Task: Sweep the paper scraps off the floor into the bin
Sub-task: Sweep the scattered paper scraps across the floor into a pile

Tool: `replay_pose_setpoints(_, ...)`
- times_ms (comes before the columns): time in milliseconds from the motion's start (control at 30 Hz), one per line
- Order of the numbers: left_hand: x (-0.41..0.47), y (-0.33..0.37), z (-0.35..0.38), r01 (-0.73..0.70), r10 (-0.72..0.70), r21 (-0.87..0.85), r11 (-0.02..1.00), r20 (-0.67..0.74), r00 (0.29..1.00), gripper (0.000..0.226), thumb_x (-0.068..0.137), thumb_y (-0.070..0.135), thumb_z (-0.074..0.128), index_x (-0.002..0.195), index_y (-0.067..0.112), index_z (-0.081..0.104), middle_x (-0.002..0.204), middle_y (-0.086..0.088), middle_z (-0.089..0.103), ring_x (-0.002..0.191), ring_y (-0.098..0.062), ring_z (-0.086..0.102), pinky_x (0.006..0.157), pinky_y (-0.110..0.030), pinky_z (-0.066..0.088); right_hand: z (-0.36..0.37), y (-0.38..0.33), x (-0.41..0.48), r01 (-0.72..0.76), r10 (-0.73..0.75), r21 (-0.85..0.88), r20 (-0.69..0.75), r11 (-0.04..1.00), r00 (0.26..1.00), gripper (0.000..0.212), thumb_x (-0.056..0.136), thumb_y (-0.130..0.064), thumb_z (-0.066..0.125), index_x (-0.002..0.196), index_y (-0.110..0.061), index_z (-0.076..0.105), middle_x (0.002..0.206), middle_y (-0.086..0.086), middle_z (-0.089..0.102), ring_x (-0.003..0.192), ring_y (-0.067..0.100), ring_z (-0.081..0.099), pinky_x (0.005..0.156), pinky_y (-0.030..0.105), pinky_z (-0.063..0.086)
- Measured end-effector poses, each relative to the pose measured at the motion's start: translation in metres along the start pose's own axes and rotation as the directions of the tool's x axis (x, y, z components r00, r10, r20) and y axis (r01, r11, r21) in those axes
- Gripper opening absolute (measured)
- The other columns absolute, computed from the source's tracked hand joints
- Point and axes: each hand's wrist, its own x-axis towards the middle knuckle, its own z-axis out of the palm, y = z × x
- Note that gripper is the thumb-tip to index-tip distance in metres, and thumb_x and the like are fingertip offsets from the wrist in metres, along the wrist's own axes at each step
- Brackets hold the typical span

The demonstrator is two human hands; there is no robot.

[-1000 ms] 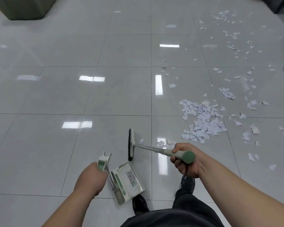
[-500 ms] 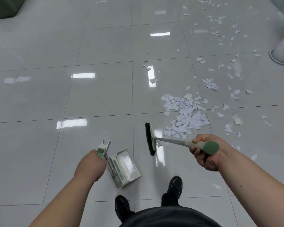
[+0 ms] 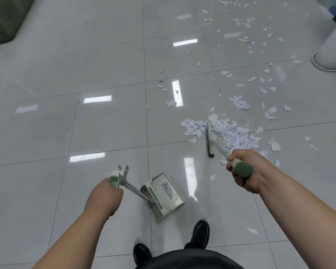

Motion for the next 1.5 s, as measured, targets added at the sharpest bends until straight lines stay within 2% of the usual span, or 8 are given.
replay_pose_setpoints(267, 0.02, 0.032, -0.016, -0.045, 0.044, -0.031, 0.999, -0.016, 0.999, 0.02, 0.08, 0.008, 0.044, 0.086, 0.024, 0.053, 0.064, -0.007, 0.056, 0.046, -0.027, 0.05, 0.045, -0.023, 0.039, 0.031, -0.008, 0.004, -0.035, 0.036, -0.004, 0.145, 0.999, 0.989, 0.023, 0.076, -0.009, 0.06, 0.099, -0.007, 0.058, 0.063, 0.011, 0.057, 0.035, 0.014, 0.043, 0.032, 0.014, 0.033)
replay_pose_setpoints(500, 0.079, 0.049, -0.058, -0.077, 0.075, -0.043, 0.996, -0.03, 0.997, 0.013, 0.08, 0.008, 0.044, 0.081, 0.021, 0.049, 0.062, -0.007, 0.054, 0.045, -0.027, 0.049, 0.044, -0.023, 0.038, 0.109, -0.032, 0.032, -0.074, 0.068, 0.014, 0.259, 0.997, 0.963, 0.02, 0.079, -0.01, 0.057, 0.099, -0.008, 0.054, 0.064, 0.01, 0.056, 0.036, 0.013, 0.044, 0.031, 0.014, 0.03)
replay_pose_setpoints(733, 0.173, 0.066, -0.103, -0.145, 0.146, -0.03, 0.989, 0.036, 0.989, 0.02, 0.081, 0.01, 0.046, 0.092, 0.022, 0.057, 0.072, -0.007, 0.062, 0.054, -0.028, 0.058, 0.049, -0.026, 0.043, 0.17, -0.063, 0.075, -0.126, 0.112, 0.121, 0.121, 0.985, 0.986, 0.021, 0.077, -0.012, 0.058, 0.097, -0.007, 0.055, 0.063, 0.008, 0.058, 0.035, 0.012, 0.045, 0.032, 0.013, 0.031)
replay_pose_setpoints(900, 0.228, 0.081, -0.127, -0.224, 0.224, -0.009, 0.975, 0.107, 0.969, 0.022, 0.082, 0.011, 0.045, 0.093, 0.023, 0.058, 0.073, -0.006, 0.063, 0.059, -0.027, 0.057, 0.056, -0.03, 0.046, 0.188, -0.078, 0.082, -0.134, 0.141, 0.334, 0.003, 0.933, 0.99, 0.027, 0.07, -0.013, 0.061, 0.097, -0.007, 0.059, 0.062, 0.007, 0.059, 0.033, 0.012, 0.046, 0.032, 0.012, 0.033)
replay_pose_setpoints(967, 0.244, 0.085, -0.133, -0.244, 0.243, -0.009, 0.97, 0.129, 0.961, 0.019, 0.082, 0.011, 0.046, 0.092, 0.021, 0.058, 0.075, -0.006, 0.064, 0.062, -0.028, 0.058, 0.058, -0.031, 0.047, 0.198, -0.084, 0.079, -0.105, 0.129, 0.331, -0.051, 0.938, 0.99, 0.035, 0.066, -0.011, 0.063, 0.1, -0.009, 0.06, 0.064, 0.007, 0.059, 0.033, 0.012, 0.047, 0.031, 0.012, 0.035)
replay_pose_setpoints(1100, 0.268, 0.09, -0.144, -0.274, 0.272, -0.008, 0.962, 0.139, 0.952, 0.016, 0.083, 0.011, 0.045, 0.089, 0.018, 0.057, 0.075, -0.006, 0.063, 0.062, -0.029, 0.059, 0.058, -0.032, 0.046, 0.228, -0.1, 0.073, -0.039, 0.078, 0.319, -0.11, 0.947, 0.991, 0.035, 0.074, -0.01, 0.06, 0.109, -0.013, 0.058, 0.062, 0.008, 0.06, 0.033, 0.013, 0.049, 0.03, 0.013, 0.036)
replay_pose_setpoints(1300, 0.289, 0.09, -0.16, -0.293, 0.289, 0.029, 0.956, 0.102, 0.952, 0.013, 0.085, 0.013, 0.047, 0.091, 0.019, 0.057, 0.078, -0.005, 0.064, 0.066, -0.028, 0.061, 0.059, -0.032, 0.046, 0.265, -0.122, 0.065, 0.008, 0.005, 0.28, -0.047, 0.96, 0.999, 0.037, 0.079, -0.01, 0.057, 0.115, -0.013, 0.057, 0.062, 0.009, 0.058, 0.033, 0.013, 0.048, 0.028, 0.013, 0.032)
replay_pose_setpoints(1500, 0.301, 0.093, -0.177, -0.23, 0.231, -0.011, 0.973, 0.076, 0.97, 0.017, 0.083, 0.013, 0.046, 0.093, 0.022, 0.057, 0.078, -0.007, 0.065, 0.064, -0.029, 0.063, 0.059, -0.033, 0.05, 0.303, -0.144, 0.077, -0.022, -0.01, 0.259, 0.122, 0.966, 0.992, 0.027, 0.08, -0.013, 0.055, 0.105, -0.005, 0.055, 0.064, 0.009, 0.057, 0.035, 0.012, 0.046, 0.03, 0.013, 0.029)
